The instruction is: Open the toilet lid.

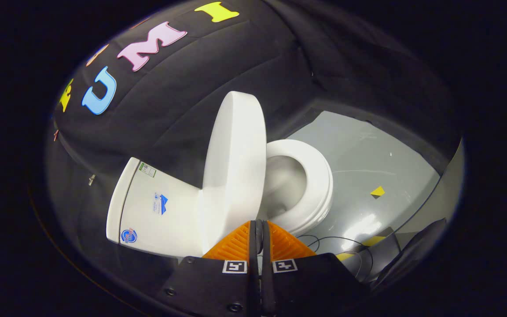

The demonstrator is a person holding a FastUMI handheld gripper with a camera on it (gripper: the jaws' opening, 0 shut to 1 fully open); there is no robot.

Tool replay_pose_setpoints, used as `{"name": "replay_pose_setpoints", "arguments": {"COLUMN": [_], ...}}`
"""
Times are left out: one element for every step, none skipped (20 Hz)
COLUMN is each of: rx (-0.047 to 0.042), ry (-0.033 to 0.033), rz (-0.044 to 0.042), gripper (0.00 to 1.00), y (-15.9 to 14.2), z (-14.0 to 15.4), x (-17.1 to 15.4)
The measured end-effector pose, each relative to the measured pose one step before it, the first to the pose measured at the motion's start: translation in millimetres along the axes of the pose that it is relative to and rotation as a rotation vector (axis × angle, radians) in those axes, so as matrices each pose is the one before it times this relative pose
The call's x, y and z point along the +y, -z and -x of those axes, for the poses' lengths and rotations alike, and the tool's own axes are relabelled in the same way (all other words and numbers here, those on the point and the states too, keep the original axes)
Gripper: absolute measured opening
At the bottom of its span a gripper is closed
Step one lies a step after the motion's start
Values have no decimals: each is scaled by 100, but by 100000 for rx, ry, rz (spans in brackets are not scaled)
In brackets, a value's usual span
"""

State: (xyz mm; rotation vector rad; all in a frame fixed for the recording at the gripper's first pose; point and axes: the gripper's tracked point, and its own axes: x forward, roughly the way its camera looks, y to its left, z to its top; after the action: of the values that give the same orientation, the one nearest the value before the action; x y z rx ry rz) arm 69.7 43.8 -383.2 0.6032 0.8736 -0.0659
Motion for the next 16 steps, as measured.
{"name": "replay_pose_setpoints", "arguments": {"rx": [-1629, -1719, -1901, -1677, -1336, -1134, -954, -867, -865, -681, -848, -1212, -1402, -1501, -1303, -1506], "ry": [2019, 1857, 1818, 1954, 1609, 1279, 441, -20, -106, 211, 510, 656, 677, 751, 581, 379], "rz": [1610, 1641, 2078, 2143, 2437, 1542, 537, -94, 227, 1469, 2191, 2115, 2655, 2541, 2854, 2630], "gripper": [7, 7, 7, 7, 7, 7, 7, 7, 7, 7, 7, 7, 7, 7, 7, 7], "y": [-98, -219, -71, 88, -41, -64, -182, -101, -98, 42, 2, -30, -104, -63, 23, -65], "z": [321, 550, 261, 178, 271, 277, 357, 393, 323, 284, 308, 263, 336, 276, 226, 245], "x": [794, 664, 624, 613, 576, 598, 680, 714, 784, 806, 781, 747, 791, 833, 676, 908]}}
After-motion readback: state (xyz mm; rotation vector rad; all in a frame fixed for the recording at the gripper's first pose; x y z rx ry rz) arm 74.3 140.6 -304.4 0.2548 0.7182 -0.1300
